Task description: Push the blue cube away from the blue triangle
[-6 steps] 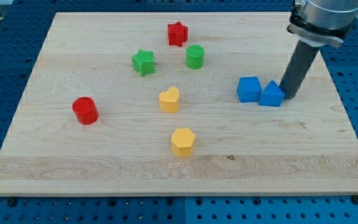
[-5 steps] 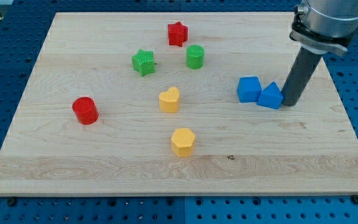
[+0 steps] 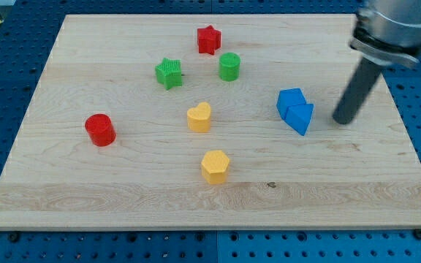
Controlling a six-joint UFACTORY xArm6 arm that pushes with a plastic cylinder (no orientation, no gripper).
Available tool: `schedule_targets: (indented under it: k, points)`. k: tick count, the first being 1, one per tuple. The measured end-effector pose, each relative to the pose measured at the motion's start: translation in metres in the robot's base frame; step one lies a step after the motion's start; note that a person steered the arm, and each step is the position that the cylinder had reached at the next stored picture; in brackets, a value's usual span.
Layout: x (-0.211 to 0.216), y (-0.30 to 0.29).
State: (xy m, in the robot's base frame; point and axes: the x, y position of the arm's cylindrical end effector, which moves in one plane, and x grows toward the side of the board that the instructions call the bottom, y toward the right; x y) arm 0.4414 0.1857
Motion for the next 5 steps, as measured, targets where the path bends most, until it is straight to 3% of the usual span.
schedule_targets:
  k: [1, 3, 5]
  points:
    - [-0.038, -0.020]
    - [-0.004, -0.021]
    - [-0.016, -0.059]
